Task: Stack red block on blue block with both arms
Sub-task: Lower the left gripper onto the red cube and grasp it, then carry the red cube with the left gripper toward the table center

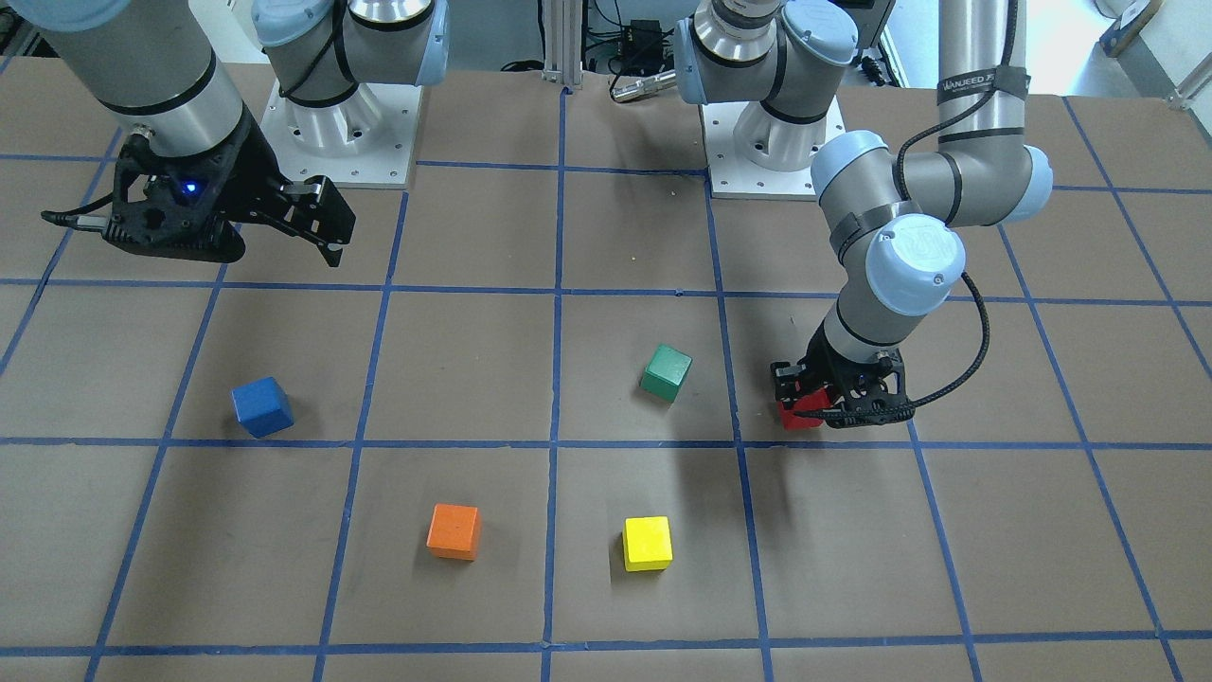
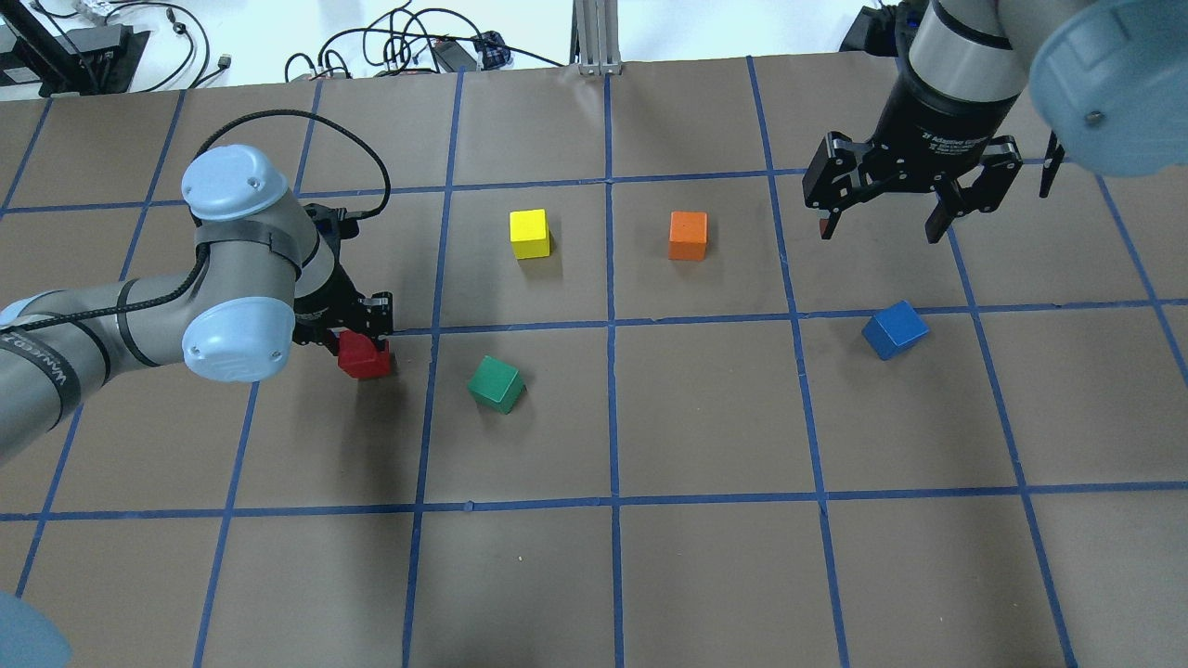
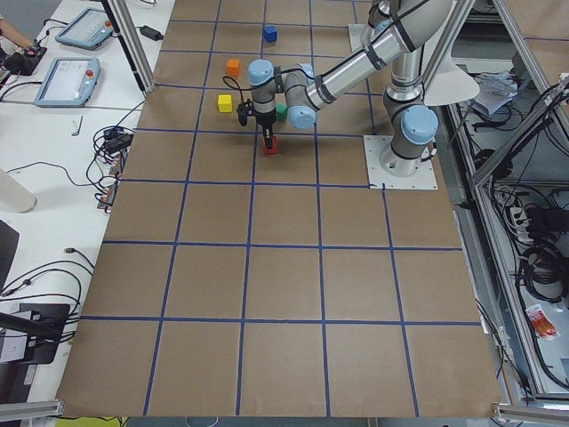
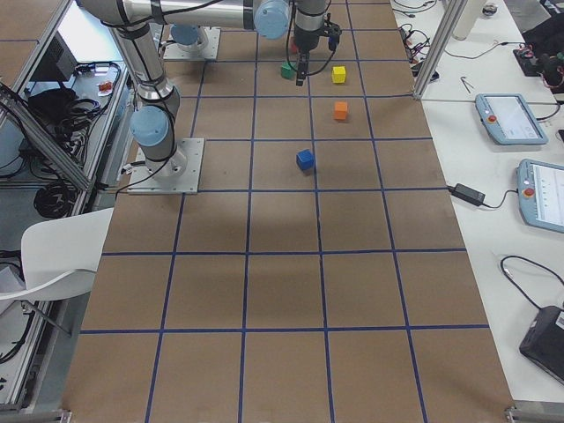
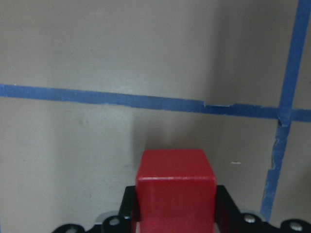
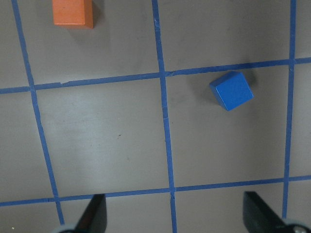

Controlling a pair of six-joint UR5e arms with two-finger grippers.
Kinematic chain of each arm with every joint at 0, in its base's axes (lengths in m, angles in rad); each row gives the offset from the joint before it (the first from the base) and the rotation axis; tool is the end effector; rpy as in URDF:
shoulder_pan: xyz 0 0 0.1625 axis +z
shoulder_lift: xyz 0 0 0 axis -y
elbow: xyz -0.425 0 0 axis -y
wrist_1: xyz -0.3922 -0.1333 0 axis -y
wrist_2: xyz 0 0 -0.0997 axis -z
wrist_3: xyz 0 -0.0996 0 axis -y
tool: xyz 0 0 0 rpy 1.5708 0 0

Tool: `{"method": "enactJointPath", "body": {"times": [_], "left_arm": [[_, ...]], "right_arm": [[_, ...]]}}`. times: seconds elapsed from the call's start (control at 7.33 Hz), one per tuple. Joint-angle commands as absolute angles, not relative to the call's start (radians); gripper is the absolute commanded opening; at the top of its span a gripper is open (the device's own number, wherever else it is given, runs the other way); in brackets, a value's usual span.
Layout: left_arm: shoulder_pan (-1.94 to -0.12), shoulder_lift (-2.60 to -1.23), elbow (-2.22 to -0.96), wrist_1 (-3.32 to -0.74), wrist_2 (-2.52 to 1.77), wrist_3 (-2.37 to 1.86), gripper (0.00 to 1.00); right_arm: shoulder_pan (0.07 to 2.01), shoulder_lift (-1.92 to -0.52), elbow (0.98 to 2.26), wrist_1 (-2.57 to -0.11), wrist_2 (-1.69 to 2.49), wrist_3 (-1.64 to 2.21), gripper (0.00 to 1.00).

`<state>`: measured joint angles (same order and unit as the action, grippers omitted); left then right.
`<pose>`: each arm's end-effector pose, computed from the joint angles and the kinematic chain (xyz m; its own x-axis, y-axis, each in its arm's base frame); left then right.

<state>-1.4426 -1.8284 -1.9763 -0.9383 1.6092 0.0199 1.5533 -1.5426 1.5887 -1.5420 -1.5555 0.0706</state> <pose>-0.0627 -0.5263 0.2295 -0.9936 -0.1068 -0.0378 -0.1080 0.9937 0.0314 0.1261 -0.4980 0.4625 -0.9960 0.0889 -0.0099 0.0879 0.9932 0.0757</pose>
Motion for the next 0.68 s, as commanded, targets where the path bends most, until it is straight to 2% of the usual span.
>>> {"method": "enactJointPath", "body": {"times": [0.0,0.55], "left_arm": [[-1.474,-1.824,-1.811,-1.12,1.597,0.009,0.32],[-1.824,-1.919,-1.698,-1.056,1.531,-0.44,0.33]], "right_arm": [[1.554,-1.542,1.592,-1.542,-1.555,0.071,1.0],[1.554,-1.54,1.592,-1.545,-1.555,0.069,1.0]]}}
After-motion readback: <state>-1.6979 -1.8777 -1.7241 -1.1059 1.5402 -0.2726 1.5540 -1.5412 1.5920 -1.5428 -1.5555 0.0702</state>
